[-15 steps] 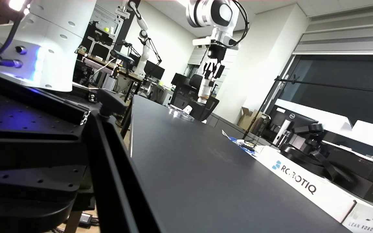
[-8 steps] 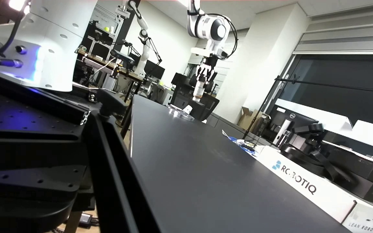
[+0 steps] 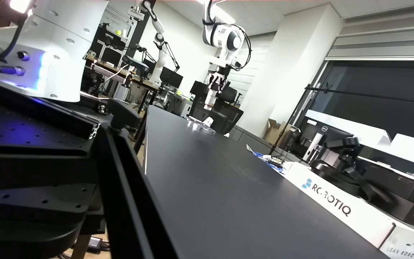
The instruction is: Move the bottle to the left.
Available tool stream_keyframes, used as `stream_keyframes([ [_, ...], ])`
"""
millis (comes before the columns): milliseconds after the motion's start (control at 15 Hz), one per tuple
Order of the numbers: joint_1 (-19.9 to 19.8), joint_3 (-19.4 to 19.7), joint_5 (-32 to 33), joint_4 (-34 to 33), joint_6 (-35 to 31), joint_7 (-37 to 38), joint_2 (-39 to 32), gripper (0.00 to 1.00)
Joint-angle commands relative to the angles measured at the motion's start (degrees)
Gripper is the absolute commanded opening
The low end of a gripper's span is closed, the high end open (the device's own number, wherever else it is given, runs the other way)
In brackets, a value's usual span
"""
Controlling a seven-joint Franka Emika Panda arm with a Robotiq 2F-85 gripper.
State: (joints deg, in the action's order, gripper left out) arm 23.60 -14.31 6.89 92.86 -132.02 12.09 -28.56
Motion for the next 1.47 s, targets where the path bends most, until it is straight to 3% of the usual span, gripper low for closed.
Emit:
stream_keyframes([
  [0, 0.56, 0.86, -0.49, -0.40, 0.24, -0.38, -0.07, 0.55],
  [133, 0.44, 0.89, -0.49, -0.53, 0.31, -0.53, -0.07, 0.55],
  [200, 0.44, 0.89, -0.49, -0.57, 0.34, -0.54, -0.07, 0.30],
  [733, 1.64, 2.51, 0.22, -22.73, 10.89, -8.38, -15.92, 0.30],
  [1067, 6.30, 3.09, 3.70, -36.65, 19.91, -10.76, -24.81, 0.30],
  [1400, 9.68, 3.72, 5.92, -49.68, 23.59, -13.08, -32.24, 0.30],
])
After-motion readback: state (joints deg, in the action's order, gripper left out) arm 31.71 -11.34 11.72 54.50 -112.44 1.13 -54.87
